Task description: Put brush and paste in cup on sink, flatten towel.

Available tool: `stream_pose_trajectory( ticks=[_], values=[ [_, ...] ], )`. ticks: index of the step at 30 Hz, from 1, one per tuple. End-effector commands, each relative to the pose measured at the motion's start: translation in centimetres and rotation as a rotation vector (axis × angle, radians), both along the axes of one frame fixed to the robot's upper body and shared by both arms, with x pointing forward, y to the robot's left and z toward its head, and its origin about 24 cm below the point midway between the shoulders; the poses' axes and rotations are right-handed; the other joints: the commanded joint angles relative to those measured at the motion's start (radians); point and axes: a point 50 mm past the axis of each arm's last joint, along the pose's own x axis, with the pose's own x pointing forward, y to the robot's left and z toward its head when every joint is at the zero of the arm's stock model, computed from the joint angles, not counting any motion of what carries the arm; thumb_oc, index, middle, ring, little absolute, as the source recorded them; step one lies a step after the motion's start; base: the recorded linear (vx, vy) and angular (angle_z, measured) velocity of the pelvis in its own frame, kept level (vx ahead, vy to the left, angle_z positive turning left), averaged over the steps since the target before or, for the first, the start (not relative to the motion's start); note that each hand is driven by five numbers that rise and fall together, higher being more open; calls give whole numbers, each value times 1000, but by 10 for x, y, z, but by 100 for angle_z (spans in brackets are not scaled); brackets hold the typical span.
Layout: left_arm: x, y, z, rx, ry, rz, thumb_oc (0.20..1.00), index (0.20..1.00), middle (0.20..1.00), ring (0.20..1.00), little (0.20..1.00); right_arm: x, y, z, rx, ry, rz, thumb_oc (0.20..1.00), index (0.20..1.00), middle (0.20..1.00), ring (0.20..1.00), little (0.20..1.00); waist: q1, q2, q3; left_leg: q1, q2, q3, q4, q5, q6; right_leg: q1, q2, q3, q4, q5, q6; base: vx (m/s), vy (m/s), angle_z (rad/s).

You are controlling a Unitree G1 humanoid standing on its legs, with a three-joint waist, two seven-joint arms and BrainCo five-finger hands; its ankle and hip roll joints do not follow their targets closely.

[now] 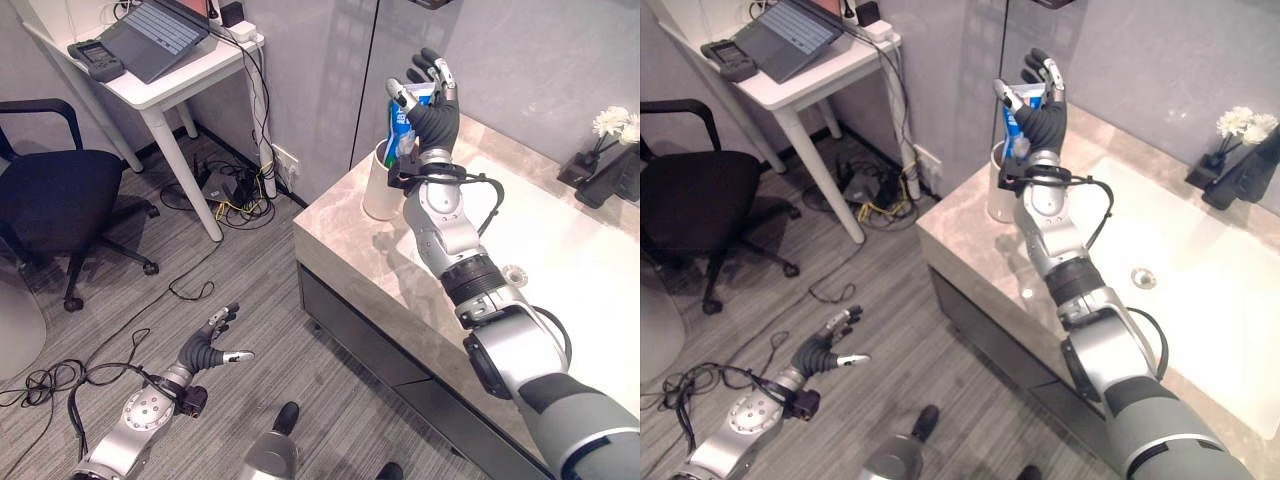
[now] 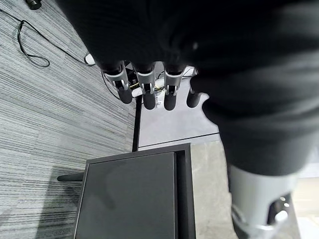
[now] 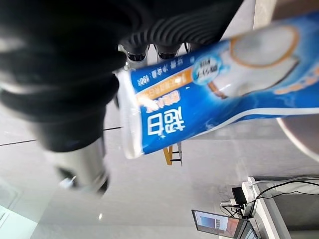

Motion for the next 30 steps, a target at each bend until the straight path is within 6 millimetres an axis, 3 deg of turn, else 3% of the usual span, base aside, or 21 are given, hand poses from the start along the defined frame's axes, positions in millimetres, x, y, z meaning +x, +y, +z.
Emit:
stream_pose_trajectory(
  ticks=[1, 10, 16, 18, 20, 27, 30],
  values=[
    [12, -4, 14, 23, -98, -28, 1000, 1000, 1000, 1000, 1000, -6, 0, 35, -20, -146, -9, 1000, 1000, 1000, 1000, 1000, 11, -30, -1, 12, -16, 49, -50, -6, 77, 31, -99, 73, 44, 177, 67, 0, 0, 0],
    [13, -5, 13, 31, -96, -33, 1000, 1000, 1000, 1000, 1000, -8, -1, 39, -31, -164, -24, 1000, 1000, 1000, 1000, 1000, 5, -29, -3, 19, -13, 57, -50, -8, 76, 32, -97, 80, 46, 170, 65, 0, 0, 0],
    [15, -8, 12, 38, -94, -42, 1000, 1000, 1000, 1000, 1000, -22, -15, 62, 35, -277, -88, 1000, 1000, 1000, 1000, 1000, -1, -19, -8, 27, -10, 63, -50, -10, 73, 34, -97, 83, 50, 167, 66, 0, 0, 0],
    [18, -11, 14, 47, -102, -62, 1000, 1000, 1000, 1000, 1000, -39, -35, 84, 55, -407, -185, 1000, 1000, 1000, 1000, 1000, -10, -9, -19, 31, -5, 70, -50, -11, 67, 36, -95, 86, 48, 157, 66, 0, 0, 0],
    [18, -12, 14, 41, -104, -64, 1000, 1000, 1000, 1000, 1000, -45, -42, 87, 53, -436, -221, 1000, 1000, 1000, 1000, 1000, -12, -8, -21, 33, -2, 71, -50, -12, 64, 39, -93, 86, 48, 153, 65, -13, -14, -4],
    [19, -17, 15, 20, -103, -85, 1000, 1000, 1000, 1000, 1000, -67, -54, 78, -1, -516, -266, 1000, 1000, 1000, 1000, 1000, -58, 2, -34, 56, 29, 112, -50, -17, 53, 36, -69, 119, 36, 134, 55, -17, -19, -13],
    [15, -17, 17, 57, -107, -129, 1000, 1000, 1000, 1000, 1000, -79, -63, 65, -138, -534, -308, 1000, 1000, 1000, 1000, 1000, -85, 7, -42, 74, 50, 148, -50, -24, 46, 31, -48, 157, 14, 125, 49, -31, -25, -28]
  ],
)
